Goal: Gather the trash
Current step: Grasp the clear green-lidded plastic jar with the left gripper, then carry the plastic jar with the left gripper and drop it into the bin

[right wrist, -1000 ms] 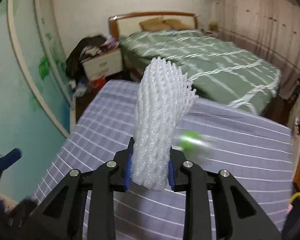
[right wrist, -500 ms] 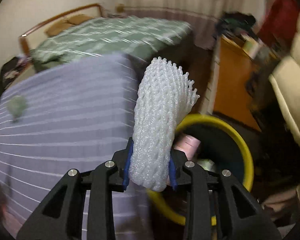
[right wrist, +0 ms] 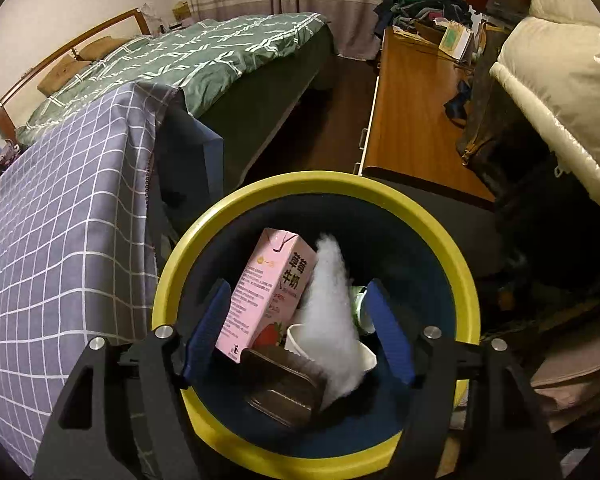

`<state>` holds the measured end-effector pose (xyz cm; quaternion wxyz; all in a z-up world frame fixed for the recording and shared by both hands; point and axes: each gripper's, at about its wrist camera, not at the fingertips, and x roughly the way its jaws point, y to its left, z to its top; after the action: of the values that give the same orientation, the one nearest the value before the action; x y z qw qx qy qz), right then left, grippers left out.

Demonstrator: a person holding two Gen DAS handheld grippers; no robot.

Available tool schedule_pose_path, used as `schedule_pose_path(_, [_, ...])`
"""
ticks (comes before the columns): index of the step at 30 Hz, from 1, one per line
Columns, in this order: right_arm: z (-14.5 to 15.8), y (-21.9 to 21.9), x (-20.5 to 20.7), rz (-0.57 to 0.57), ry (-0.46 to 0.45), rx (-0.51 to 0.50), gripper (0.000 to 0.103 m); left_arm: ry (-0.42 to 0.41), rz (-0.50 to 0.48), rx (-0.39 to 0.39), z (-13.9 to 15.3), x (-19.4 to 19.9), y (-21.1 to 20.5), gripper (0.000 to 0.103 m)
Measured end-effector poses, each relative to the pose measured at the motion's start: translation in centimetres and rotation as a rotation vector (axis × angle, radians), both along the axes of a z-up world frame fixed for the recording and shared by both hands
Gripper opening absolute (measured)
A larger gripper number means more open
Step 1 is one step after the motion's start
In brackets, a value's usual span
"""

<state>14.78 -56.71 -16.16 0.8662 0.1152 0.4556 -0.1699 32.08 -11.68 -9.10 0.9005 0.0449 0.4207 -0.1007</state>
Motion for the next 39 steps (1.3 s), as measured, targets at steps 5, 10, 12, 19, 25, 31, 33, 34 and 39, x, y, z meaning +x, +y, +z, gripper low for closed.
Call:
schedule_pose_path(5, [0.8,1.1,0.1,0.017,-0.02,0.005,0.067,0.025,0.034,0.004,-1.2,2.5,0.1,0.098])
schedule_pose_path(10, [1.3,1.6,-0.1,0.031,-0.037,0.012,0.067,0.057,0.043,0.018,-2.8,5.2,-0.5,0.096])
schedule_pose_path(12, [1.6,1.6,-0.4,0.037,-0.046,0.014,0.067,0.078,0.039,0.008,-3.5,5.9,-0.6,0.071])
schedule_pose_path(19, [3.5,0.7,-4.1,0.008,-0.101,-0.029,0.067,0.064,-0.145,-0.027,-1.3,2.8,-7.0,0.071])
schedule_pose_path(25, [4.7,-1.4,-8.5,-0.048,-0.117,-0.059,0.067,0.047,-0.496,-0.057,1.9,-3.0,-21.2,0.071])
schedule_pose_path(31, [4.6,-3.2,-12.1,-0.092,-0.107,-0.062,0.067,0.124,-0.73,-0.04,0.2,-7.1,-34.3,0.072])
schedule_pose_path(33, [4.5,-3.7,-13.0,-0.102,-0.102,-0.06,0.068,0.147,-0.762,-0.026,-1.1,-7.9,-37.5,0.072])
schedule_pose_path(34, [4.4,-3.8,-13.2,-0.104,-0.1,-0.059,0.068,0.158,-0.773,-0.02,-1.6,-8.2,-38.8,0.072])
schedule_pose_path(39, [4.2,-4.0,-14.1,-0.112,-0.099,-0.056,0.071,0.152,-0.773,-0.007,-3.1,-8.4,-41.7,0.09])
